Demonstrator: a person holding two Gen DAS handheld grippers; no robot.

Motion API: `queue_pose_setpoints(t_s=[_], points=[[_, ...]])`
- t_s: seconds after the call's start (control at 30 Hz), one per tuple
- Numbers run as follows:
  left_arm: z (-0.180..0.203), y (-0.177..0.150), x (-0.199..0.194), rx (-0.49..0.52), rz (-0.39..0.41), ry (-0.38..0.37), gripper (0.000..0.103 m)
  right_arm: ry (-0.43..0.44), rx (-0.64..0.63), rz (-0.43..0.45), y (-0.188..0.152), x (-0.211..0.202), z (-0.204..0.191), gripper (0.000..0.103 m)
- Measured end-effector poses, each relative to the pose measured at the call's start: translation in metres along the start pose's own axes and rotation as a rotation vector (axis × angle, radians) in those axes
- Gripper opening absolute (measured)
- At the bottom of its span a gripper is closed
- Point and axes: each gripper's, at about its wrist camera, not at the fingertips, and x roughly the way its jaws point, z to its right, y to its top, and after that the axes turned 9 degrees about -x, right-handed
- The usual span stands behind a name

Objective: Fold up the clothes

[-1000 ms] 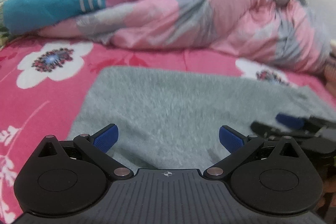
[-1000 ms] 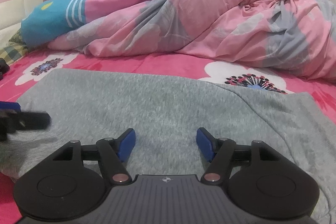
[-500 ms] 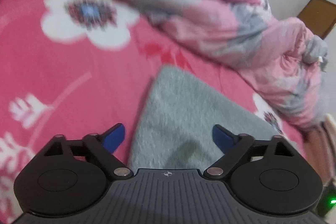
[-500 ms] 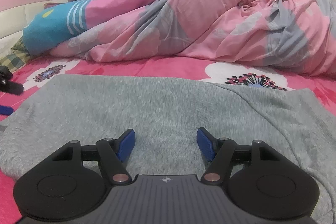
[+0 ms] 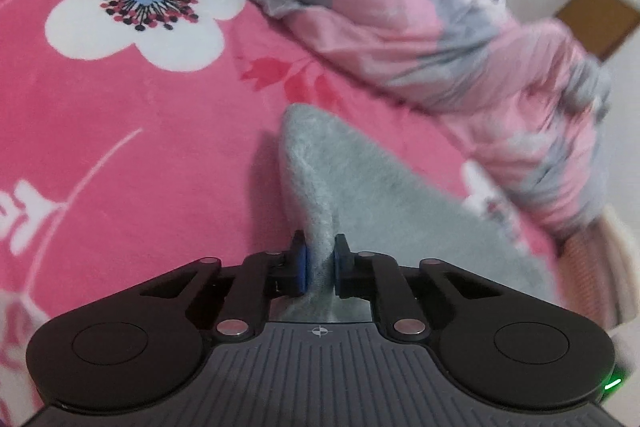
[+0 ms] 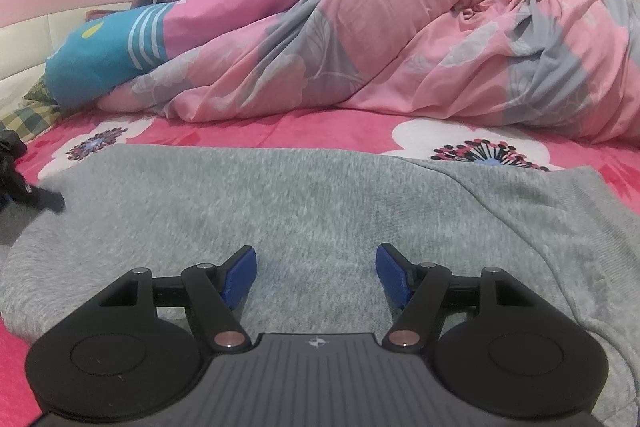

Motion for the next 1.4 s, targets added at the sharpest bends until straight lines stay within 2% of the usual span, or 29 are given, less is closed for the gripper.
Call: queue_pose_setpoints(t_s=[0.13,0.27,0.33,0.43,0.53,0.6,0.73,0.87,0.97,1.0,1.07,1.1,1.13,1.2,1.27,1.4], points=[[0.048,-0.003,-0.014,0.01,0.021,-0.094,0.008,-0.002,0.003,-0.001,0.0,0.0,0.0,0.069],[0.11,-0.014,-0.012,0.045,0.011,-0.15,0.008,0.006,0.02,0.005,0.002,-0.004,0.003,0.069],[0.139,-0.021,-0.007,0.07,0.0,-0.174,0.008,0.041,0.084,0.027,0.004,-0.013,0.014,0.069],[0.183,-0.032,0.002,0.115,-0.022,-0.212,0.008,0.021,0.218,0.029,0.011,-0.039,0.045,0.069],[0.222,-0.054,0.019,0.178,-0.064,-0.239,0.008,0.017,0.443,0.084,0.017,-0.087,0.1,0.069],[0.245,-0.073,0.037,0.217,-0.106,-0.241,0.008,0.018,0.587,0.152,0.011,-0.128,0.138,0.069],[0.28,-0.109,0.078,0.28,-0.188,-0.236,0.008,-0.065,0.715,0.237,-0.017,-0.183,0.183,0.069],[0.293,-0.145,0.121,0.304,-0.266,-0.223,0.008,-0.117,0.843,0.223,-0.052,-0.193,0.212,0.069],[0.293,-0.171,0.151,0.366,-0.328,-0.2,0.01,-0.076,0.948,0.228,-0.066,-0.189,0.229,0.069],[0.289,-0.176,0.159,0.365,-0.341,-0.192,0.014,-0.065,0.965,0.234,-0.068,-0.189,0.232,0.069],[0.279,-0.176,0.162,0.319,-0.345,-0.238,0.024,-0.058,0.974,0.235,-0.069,-0.187,0.236,0.069],[0.274,-0.175,0.162,0.291,-0.346,-0.27,0.037,-0.048,0.981,0.232,-0.071,-0.186,0.238,0.069],[0.27,-0.172,0.16,0.252,-0.352,-0.309,0.054,-0.038,0.988,0.23,-0.073,-0.185,0.24,0.069],[0.268,-0.165,0.15,0.179,-0.352,-0.404,0.069,-0.002,1.018,0.227,-0.077,-0.183,0.242,0.069],[0.269,-0.159,0.135,0.155,-0.336,-0.46,0.071,0.034,1.049,0.225,-0.082,-0.181,0.243,0.069],[0.272,-0.148,0.098,0.176,-0.298,-0.503,0.074,0.127,1.082,0.238,-0.086,-0.178,0.241,0.069]])
